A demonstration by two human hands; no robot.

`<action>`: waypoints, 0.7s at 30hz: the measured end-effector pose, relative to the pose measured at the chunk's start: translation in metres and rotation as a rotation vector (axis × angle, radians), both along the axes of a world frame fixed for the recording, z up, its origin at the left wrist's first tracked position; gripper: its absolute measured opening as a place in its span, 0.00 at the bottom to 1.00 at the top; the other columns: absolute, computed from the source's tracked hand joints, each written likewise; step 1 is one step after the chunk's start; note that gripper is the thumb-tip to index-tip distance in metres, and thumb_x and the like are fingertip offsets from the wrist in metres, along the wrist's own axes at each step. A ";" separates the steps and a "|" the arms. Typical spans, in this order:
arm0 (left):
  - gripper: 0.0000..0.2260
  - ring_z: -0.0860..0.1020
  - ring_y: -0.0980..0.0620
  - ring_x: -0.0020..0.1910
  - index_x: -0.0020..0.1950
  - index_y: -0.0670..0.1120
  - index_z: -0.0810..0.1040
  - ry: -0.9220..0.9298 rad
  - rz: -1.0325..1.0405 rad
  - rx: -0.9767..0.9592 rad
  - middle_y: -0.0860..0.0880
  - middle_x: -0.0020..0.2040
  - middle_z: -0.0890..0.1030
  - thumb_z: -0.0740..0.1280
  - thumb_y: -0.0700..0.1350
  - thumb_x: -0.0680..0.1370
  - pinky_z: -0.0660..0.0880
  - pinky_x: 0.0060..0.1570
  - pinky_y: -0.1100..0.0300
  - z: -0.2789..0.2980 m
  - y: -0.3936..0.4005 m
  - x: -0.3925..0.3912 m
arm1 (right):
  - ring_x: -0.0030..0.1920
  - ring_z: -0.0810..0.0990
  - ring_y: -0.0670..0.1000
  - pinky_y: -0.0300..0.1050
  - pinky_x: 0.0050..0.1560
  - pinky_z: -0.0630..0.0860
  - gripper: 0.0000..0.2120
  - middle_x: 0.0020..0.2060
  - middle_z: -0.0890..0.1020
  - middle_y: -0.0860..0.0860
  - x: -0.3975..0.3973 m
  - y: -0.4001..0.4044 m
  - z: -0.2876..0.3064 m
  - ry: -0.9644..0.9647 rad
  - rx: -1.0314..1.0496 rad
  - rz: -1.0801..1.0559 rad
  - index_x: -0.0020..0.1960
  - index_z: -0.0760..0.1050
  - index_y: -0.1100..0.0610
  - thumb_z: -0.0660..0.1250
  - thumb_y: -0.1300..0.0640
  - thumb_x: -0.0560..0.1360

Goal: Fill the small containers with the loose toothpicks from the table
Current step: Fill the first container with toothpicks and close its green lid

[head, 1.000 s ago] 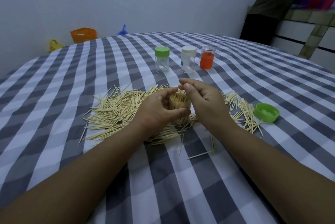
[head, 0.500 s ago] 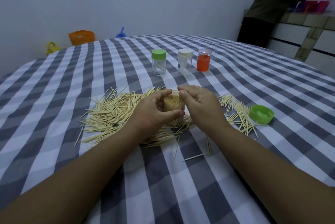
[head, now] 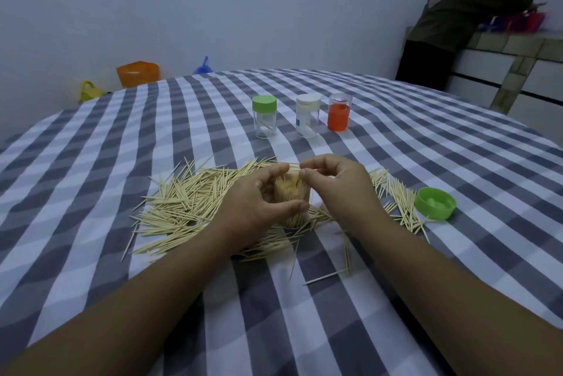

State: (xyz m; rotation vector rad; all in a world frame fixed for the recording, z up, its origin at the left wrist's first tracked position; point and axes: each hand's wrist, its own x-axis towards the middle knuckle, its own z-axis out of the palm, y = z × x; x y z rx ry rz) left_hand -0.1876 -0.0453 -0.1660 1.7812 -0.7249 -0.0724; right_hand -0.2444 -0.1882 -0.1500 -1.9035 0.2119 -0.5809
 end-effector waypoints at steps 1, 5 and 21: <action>0.34 0.80 0.60 0.47 0.67 0.46 0.73 0.004 -0.010 -0.006 0.52 0.57 0.80 0.79 0.45 0.63 0.76 0.48 0.68 -0.001 0.000 0.000 | 0.44 0.80 0.50 0.47 0.48 0.77 0.02 0.39 0.81 0.48 0.000 0.000 0.000 0.004 -0.007 -0.018 0.43 0.80 0.51 0.70 0.57 0.73; 0.38 0.81 0.58 0.50 0.67 0.47 0.74 0.017 -0.022 -0.012 0.51 0.57 0.81 0.81 0.53 0.59 0.77 0.53 0.61 0.000 0.000 -0.002 | 0.48 0.80 0.46 0.45 0.52 0.76 0.05 0.45 0.83 0.47 0.000 -0.001 0.001 0.026 -0.023 0.044 0.40 0.82 0.54 0.70 0.55 0.73; 0.32 0.77 0.74 0.45 0.68 0.45 0.73 0.023 -0.011 -0.009 0.60 0.53 0.77 0.77 0.41 0.65 0.71 0.44 0.78 0.000 -0.001 -0.003 | 0.50 0.77 0.41 0.40 0.50 0.73 0.10 0.48 0.82 0.45 -0.025 -0.051 0.033 0.280 -0.091 0.028 0.54 0.81 0.50 0.67 0.50 0.76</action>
